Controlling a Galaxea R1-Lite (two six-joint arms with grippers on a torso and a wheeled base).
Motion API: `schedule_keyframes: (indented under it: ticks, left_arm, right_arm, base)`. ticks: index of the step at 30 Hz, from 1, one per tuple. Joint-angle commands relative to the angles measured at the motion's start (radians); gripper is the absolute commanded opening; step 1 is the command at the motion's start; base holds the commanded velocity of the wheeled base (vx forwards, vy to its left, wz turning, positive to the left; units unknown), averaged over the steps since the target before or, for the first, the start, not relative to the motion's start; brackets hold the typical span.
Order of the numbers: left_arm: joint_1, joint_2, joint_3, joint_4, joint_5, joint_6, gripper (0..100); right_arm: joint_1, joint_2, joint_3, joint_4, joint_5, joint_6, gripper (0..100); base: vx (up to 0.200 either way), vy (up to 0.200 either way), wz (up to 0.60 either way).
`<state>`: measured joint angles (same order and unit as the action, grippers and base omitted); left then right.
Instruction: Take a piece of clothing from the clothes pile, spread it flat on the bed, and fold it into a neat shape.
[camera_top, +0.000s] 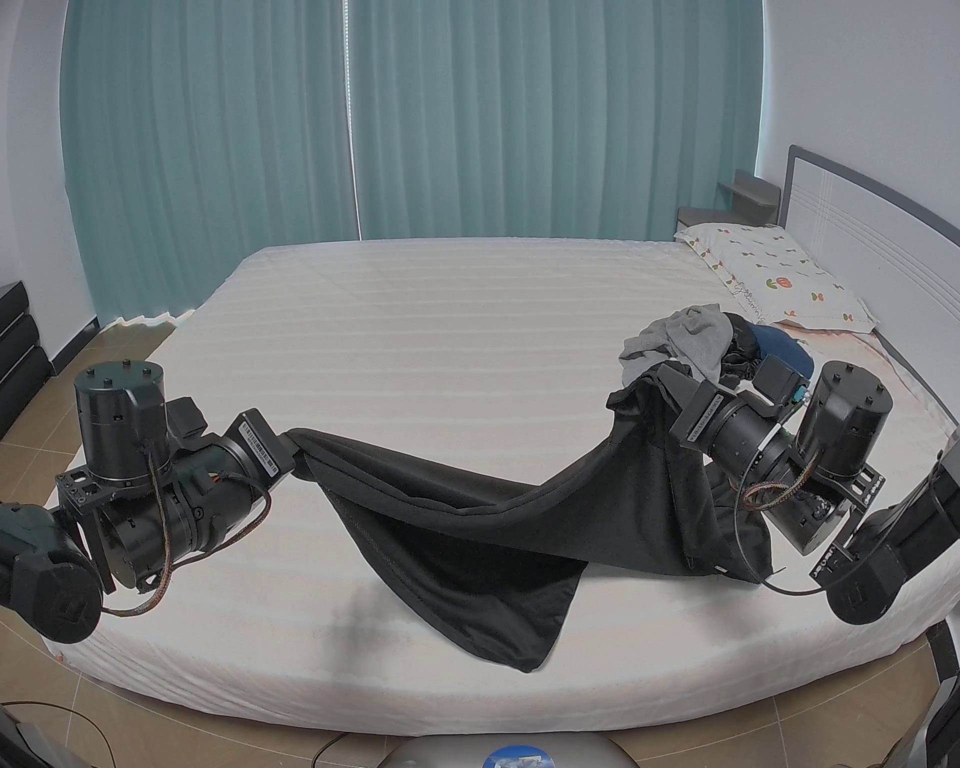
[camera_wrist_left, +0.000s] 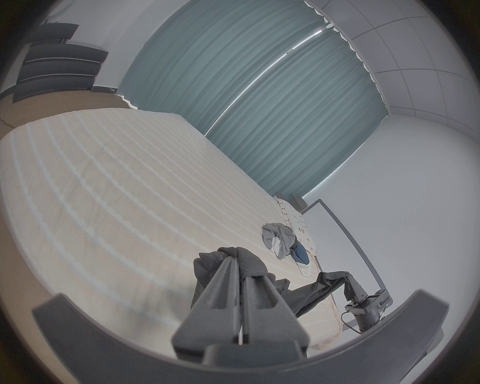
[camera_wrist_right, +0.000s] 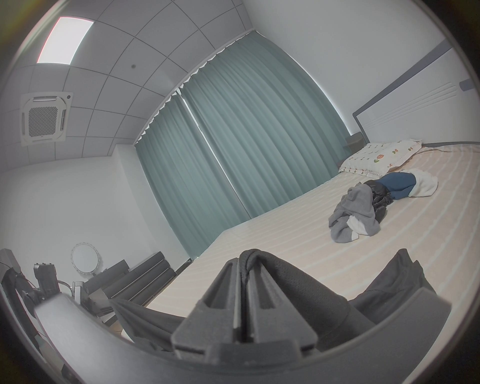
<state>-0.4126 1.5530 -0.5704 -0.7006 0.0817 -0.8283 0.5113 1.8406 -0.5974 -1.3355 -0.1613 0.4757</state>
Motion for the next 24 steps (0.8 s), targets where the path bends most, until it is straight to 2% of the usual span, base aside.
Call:
schedule_keyframes:
  ticks: [1, 3, 24]
  left_arm:
    - [0.001, -0.005, -0.003, 0.000, 0.003, 0.001, 0]
    - [0.001, -0.010, -0.003, 0.001, 0.004, 0.001, 0]
    - [-0.011, -0.011, 0.014, 0.000, 0.003, 0.008, 0]
  right_arm:
    - [-0.005, -0.040, 0.031, -0.002, -0.001, 0.000, 0]
    - [-0.010, -0.052, 0.062, -0.008, -0.001, 0.000, 0]
    - [-0.050, -0.150, 0.205, -0.010, 0.002, 0.012, 0]
  base:
    - [0.000, 0.200, 0.00]
    - [0.000, 0.200, 0.00]
    - [0.000, 0.000, 0.00]
